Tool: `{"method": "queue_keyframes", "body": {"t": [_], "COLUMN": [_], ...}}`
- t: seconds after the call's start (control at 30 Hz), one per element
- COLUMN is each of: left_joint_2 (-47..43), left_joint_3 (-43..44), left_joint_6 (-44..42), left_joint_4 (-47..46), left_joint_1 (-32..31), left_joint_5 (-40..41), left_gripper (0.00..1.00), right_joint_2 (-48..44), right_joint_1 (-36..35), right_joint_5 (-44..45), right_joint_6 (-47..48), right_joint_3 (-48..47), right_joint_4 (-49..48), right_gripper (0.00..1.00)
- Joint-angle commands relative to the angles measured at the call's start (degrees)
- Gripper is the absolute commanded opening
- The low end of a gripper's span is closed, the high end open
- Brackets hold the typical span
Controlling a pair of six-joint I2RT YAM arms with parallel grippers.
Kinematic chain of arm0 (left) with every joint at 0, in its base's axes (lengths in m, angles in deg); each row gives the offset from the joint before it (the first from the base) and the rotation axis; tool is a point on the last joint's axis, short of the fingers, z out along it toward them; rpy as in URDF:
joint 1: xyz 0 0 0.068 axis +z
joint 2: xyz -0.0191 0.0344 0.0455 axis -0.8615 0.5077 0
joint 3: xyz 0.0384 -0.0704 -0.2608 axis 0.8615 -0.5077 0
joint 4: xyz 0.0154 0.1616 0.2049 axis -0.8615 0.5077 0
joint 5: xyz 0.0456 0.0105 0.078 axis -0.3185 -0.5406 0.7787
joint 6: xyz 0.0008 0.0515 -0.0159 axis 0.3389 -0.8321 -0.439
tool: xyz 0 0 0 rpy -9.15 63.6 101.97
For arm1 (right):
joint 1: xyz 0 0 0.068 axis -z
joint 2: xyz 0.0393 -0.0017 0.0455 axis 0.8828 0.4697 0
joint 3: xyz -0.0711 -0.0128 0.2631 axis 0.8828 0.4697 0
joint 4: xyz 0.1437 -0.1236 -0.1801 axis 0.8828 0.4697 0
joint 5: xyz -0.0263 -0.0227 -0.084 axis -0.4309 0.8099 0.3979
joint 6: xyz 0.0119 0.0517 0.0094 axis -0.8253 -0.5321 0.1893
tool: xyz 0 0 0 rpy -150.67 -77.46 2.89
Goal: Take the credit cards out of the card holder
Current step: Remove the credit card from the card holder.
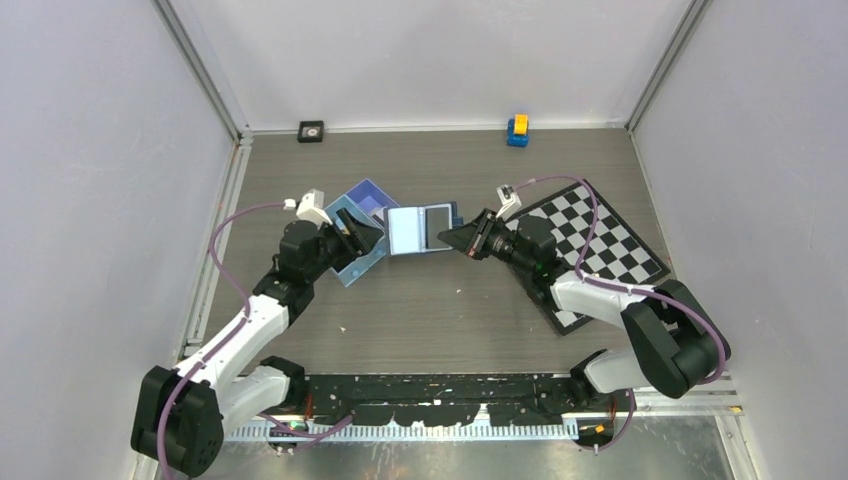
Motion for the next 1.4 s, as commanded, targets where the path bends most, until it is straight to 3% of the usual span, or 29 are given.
{"method": "queue_keyframes", "body": {"t": [0.0,0.23,0.53,1.0,1.37], "left_joint_2": [-0.5,-0.6,-0.6,15.5,20.9], "left_joint_3": [2.1,0.3,-2.8,4.5,5.2], "left_joint_6": [-2.4,-2.8,-0.4,3.0,8.5], "left_joint_4": [2.8,-7.3,-22.3,-23.0,-28.8], "left_joint_1": [0.1,0.1,-0.4,-2.3,-2.2], "left_joint_5": [4.5,-8.7,-19.1,-28.3,-33.2], "left_gripper": [0.67,0.63,0.59,0.3,0.33], "right_joint_2": [-0.7,0.4,1.0,1.3,4.6], "right_joint_1": [0.0,0.0,0.0,0.1,0.0], "right_joint_5": [2.7,3.4,4.4,-0.7,-7.7], "right_joint_6": [2.2,2.8,3.1,-0.1,-5.4], "right_joint_3": [-3.1,-4.2,-5.8,-5.1,-5.6], "right_joint_4": [0.5,3.2,7.1,1.1,-7.6], "right_gripper": [0.01,0.01,0.0,0.01,0.0]}}
